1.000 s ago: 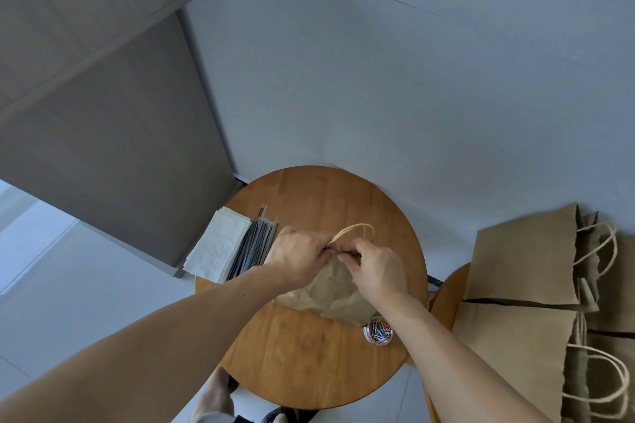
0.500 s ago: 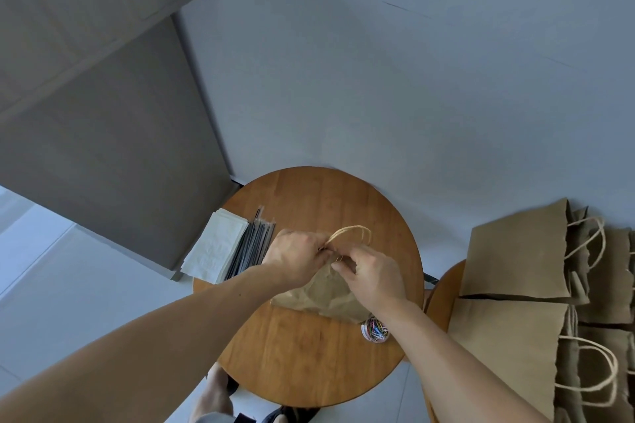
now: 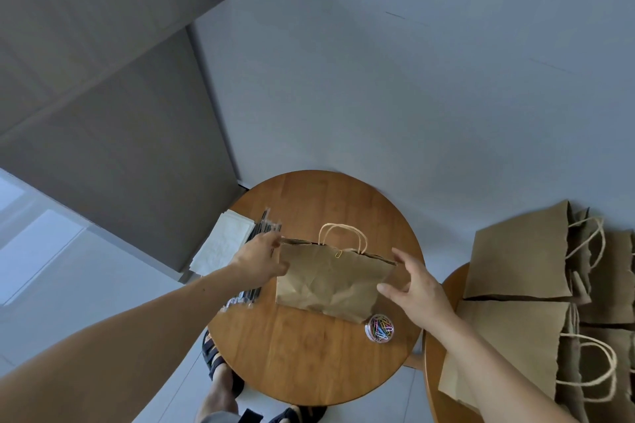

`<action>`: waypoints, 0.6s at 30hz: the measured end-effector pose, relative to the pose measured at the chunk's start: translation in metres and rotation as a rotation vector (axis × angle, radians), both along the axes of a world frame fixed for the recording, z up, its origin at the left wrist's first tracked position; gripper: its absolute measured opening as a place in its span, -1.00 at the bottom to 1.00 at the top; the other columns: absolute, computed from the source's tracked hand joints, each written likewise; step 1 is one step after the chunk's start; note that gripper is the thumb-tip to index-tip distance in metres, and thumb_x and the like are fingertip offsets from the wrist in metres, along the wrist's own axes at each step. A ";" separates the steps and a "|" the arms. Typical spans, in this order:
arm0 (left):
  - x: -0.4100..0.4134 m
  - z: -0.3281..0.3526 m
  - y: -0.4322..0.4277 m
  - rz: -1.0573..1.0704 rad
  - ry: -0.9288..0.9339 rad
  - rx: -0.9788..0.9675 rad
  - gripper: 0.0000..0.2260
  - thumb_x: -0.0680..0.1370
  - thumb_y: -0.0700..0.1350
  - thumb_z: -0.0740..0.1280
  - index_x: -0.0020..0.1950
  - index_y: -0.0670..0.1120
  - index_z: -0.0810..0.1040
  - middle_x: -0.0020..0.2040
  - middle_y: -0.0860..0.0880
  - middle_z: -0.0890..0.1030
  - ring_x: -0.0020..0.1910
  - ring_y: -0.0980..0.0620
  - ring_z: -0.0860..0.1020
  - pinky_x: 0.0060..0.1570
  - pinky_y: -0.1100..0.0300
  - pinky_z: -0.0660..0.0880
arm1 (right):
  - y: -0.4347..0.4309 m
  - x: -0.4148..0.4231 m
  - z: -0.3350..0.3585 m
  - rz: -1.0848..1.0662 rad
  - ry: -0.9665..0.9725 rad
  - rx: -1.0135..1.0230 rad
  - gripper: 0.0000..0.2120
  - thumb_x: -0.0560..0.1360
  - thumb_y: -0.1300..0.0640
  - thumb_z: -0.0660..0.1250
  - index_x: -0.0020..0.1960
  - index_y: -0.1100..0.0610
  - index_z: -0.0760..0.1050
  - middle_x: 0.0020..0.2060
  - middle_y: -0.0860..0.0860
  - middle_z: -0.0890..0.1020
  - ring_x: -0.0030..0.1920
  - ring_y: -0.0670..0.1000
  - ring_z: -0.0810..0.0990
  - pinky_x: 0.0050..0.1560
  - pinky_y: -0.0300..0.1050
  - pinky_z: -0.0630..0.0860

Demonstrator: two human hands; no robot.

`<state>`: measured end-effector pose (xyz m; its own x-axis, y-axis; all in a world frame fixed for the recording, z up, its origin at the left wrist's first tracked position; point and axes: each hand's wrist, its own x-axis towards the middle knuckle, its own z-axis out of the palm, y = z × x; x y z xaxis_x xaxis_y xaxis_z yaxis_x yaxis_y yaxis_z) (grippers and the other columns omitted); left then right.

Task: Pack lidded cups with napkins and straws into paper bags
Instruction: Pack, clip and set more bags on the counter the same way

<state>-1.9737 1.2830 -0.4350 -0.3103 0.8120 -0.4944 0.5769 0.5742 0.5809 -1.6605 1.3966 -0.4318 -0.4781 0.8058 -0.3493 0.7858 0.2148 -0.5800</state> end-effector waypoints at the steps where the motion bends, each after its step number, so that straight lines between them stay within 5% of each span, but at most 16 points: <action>1: 0.000 -0.003 -0.002 0.019 -0.013 -0.013 -0.46 0.45 -0.05 0.45 0.41 0.02 0.44 0.25 0.04 0.56 0.08 0.04 0.56 0.12 0.09 0.54 | -0.001 0.000 -0.004 -0.017 0.022 -0.032 -0.35 0.48 -0.15 0.41 0.49 -0.15 0.22 0.39 -0.12 0.43 0.14 -0.02 0.58 0.23 0.04 0.53; 5: 0.004 -0.006 -0.004 0.034 -0.012 -0.025 -0.62 0.49 -0.03 0.38 0.32 0.04 0.55 0.17 0.05 0.61 0.04 -0.01 0.60 0.09 0.01 0.57 | -0.002 -0.010 -0.015 -0.084 0.096 -0.090 -0.62 0.56 -0.07 0.34 0.36 -0.14 0.40 0.12 -0.17 0.60 -0.13 -0.23 0.66 -0.02 -0.18 0.59; 8: 0.007 0.000 -0.004 0.034 0.060 -0.031 -0.94 0.51 -0.09 0.35 -0.13 0.05 0.60 -0.15 0.02 0.61 -0.13 -0.07 0.59 -0.14 0.06 0.55 | 0.002 -0.020 -0.020 -0.132 0.111 -0.111 -0.93 0.57 0.00 0.34 0.05 -0.11 0.52 -0.18 -0.12 0.67 -0.22 -0.17 0.67 -0.10 -0.01 0.63; 10: 0.008 0.006 -0.007 0.007 0.122 -0.047 -0.82 0.55 -0.08 0.31 -0.26 0.04 0.53 -0.27 -0.01 0.57 -0.21 -0.08 0.57 -0.26 0.09 0.48 | 0.002 -0.023 -0.020 -0.169 0.140 -0.105 -0.98 0.57 0.03 0.35 -0.04 -0.08 0.53 -0.26 -0.12 0.68 -0.25 -0.15 0.68 -0.20 0.00 0.61; 13: 0.006 0.019 -0.015 0.030 0.136 -0.030 -0.76 0.59 -0.05 0.26 -0.27 -0.01 0.49 -0.29 -0.02 0.55 -0.29 -0.03 0.51 -0.33 0.13 0.40 | 0.000 -0.030 -0.013 -0.207 0.180 -0.011 -0.95 0.56 -0.03 0.34 -0.06 -0.08 0.55 -0.35 -0.21 0.66 -0.31 -0.22 0.65 -0.34 -0.19 0.47; 16: -0.001 0.036 -0.025 0.104 0.026 0.083 -0.85 0.60 -0.05 0.28 0.00 -0.04 0.63 -0.10 -0.04 0.64 -0.09 -0.04 0.59 -0.06 0.05 0.53 | -0.003 -0.038 0.003 -0.242 0.219 0.052 -0.89 0.56 -0.15 0.29 -0.10 -0.15 0.50 -0.35 -0.22 0.66 -0.31 -0.19 0.65 -0.31 -0.05 0.57; 18: -0.005 0.054 -0.033 0.167 -0.093 0.180 -0.86 0.61 -0.06 0.30 0.08 0.02 0.64 -0.05 0.01 0.67 -0.02 0.01 0.59 -0.01 0.21 0.50 | -0.006 -0.044 0.018 -0.254 0.246 0.098 -0.84 0.56 -0.20 0.25 -0.09 -0.16 0.48 -0.35 -0.20 0.66 -0.34 -0.18 0.64 -0.30 -0.04 0.58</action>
<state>-1.9784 1.2504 -0.3810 -0.4076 0.8309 -0.3788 0.4223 0.5393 0.7285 -1.7041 1.3906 -0.4133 -0.3188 0.9336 -0.1638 0.6604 0.0948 -0.7449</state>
